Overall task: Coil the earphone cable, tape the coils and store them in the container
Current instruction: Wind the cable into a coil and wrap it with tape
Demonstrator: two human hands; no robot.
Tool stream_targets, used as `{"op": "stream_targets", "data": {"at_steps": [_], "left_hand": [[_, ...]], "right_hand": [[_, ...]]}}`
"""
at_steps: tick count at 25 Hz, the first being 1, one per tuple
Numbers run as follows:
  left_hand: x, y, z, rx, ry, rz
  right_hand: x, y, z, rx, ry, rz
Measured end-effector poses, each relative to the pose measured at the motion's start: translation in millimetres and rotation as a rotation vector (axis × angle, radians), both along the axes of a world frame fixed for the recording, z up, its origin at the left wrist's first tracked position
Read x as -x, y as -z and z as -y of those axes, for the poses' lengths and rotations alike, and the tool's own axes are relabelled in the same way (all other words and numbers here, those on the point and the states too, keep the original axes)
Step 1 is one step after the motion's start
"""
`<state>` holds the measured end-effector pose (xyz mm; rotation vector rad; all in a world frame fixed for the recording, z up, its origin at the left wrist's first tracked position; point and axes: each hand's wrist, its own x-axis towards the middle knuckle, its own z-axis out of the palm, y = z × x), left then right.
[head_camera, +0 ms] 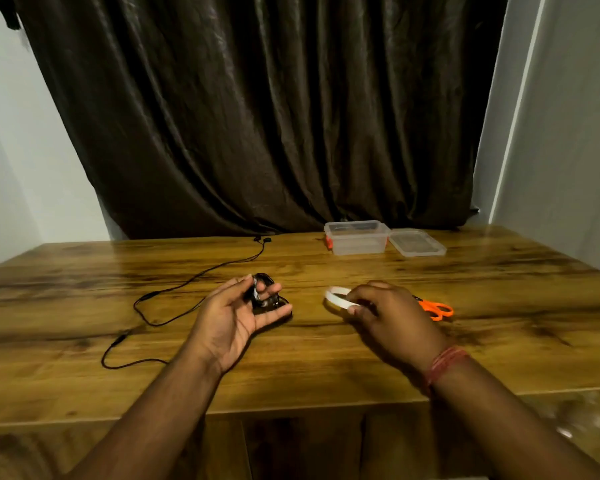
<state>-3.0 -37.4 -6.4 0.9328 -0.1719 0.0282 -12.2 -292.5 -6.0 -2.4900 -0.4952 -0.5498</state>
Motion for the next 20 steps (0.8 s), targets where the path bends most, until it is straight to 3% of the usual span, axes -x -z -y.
{"op": "stream_targets", "data": {"at_steps": [5,20], "left_hand": [[3.1,-0.6,0.0,-0.017,0.013,-0.009],[10.0,-4.6,2.6,-0.094,0.047,-0.011]], "right_hand": [[-17.1,5.2,26.0,0.237,0.152,-0.061],[-10.8,12.0,21.9,0.268,0.178,-0.009]]}}
